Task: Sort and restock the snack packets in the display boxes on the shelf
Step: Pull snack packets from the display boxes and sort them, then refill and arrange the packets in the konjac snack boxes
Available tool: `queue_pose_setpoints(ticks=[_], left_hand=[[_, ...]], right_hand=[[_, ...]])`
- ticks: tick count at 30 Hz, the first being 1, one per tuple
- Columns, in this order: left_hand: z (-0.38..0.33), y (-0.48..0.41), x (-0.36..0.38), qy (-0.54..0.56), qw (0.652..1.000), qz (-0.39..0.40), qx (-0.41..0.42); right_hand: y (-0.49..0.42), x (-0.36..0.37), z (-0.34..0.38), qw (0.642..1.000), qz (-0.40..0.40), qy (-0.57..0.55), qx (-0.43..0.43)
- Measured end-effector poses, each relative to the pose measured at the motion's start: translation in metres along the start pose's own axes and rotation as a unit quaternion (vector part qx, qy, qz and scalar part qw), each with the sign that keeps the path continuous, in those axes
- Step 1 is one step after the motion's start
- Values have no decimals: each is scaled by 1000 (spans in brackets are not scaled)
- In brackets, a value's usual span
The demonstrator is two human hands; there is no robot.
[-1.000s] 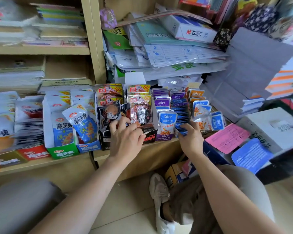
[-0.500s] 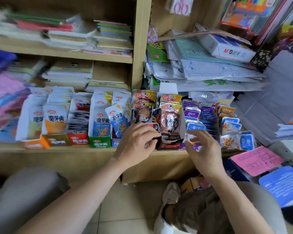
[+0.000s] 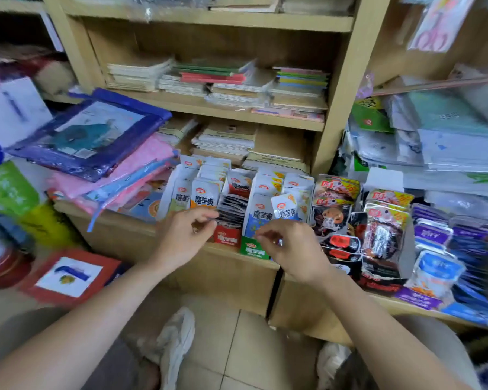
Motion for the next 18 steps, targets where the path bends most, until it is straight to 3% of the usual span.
queue_pose_setpoints(ticks=[7,11,14,18], left_hand=[[65,-34,-50,23,997,-40,-62],[87,-63,-50,38,996,-42,-75],[100,-89,-41,33,996,-33,-72],[104,-118,-30,-65,997,14,-25]], right_hand=[[-62,40,0,999,13,33,1],[-84,60,8,994,-6,85,-72],[-100,79,21,986,45,90,-129],[-118,94,17,964,99,188,-162]])
Point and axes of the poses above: each hand's wrist, its own y-axis away from the middle knuckle, its own x-axis out of the palm, z = x × y, the point moved 3 cm from there along -y, towards the middle knuckle, and after that the axes turned 9 degrees about -x, right-handed, at the moved point
